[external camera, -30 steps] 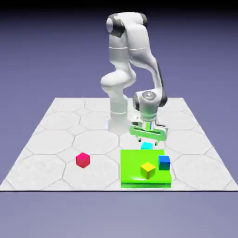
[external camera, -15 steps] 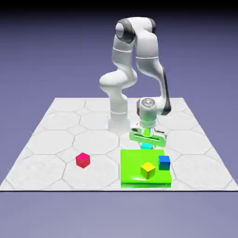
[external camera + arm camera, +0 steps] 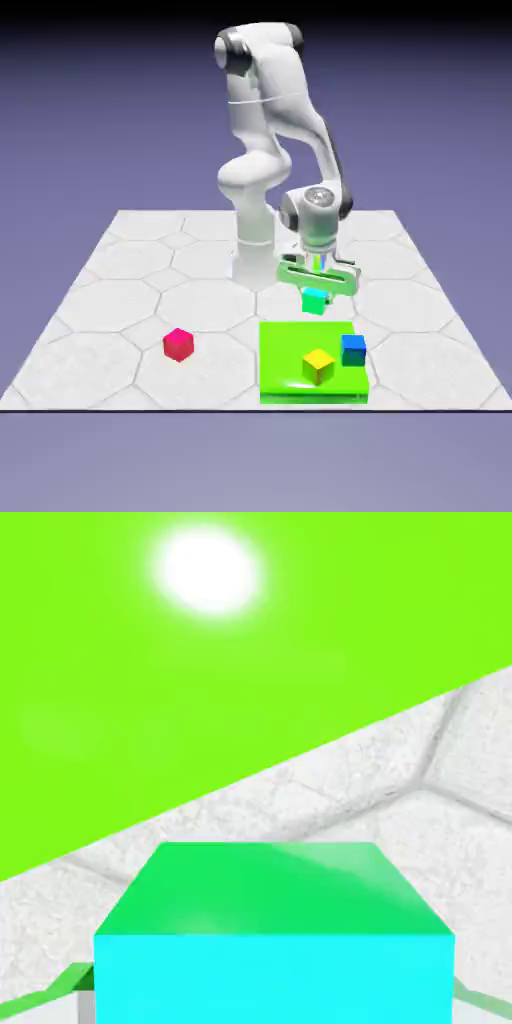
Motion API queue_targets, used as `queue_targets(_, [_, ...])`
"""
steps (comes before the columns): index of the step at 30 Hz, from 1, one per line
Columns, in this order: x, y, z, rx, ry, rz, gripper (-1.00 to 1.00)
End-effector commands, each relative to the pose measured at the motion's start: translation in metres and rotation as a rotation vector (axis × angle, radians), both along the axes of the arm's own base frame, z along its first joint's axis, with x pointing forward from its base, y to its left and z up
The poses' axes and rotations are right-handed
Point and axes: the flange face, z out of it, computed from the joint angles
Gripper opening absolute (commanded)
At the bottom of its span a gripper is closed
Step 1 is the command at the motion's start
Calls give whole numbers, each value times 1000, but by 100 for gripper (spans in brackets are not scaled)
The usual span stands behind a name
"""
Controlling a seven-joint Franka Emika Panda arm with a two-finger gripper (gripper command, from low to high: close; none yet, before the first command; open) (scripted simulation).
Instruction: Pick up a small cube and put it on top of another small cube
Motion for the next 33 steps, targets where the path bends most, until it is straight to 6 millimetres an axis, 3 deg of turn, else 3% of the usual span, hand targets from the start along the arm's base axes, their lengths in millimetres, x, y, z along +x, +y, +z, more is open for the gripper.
queue_targets(1, [9,3,4,-4,-2,33,-100])
queue_targets(14, [110,43,56,-23,5,449,-100])
queue_targets(23, [167,60,99,5,16,698,-100])
queue_targets(24, [167,60,99,5,16,698,-100])
queue_targets(28, [162,58,29,5,16,698,-100])
queue_targets(29, [162,58,29,5,16,698,100])
queue_targets(30, [162,58,29,5,16,698,100])
queue_targets(33, [167,59,83,3,16,697,100])
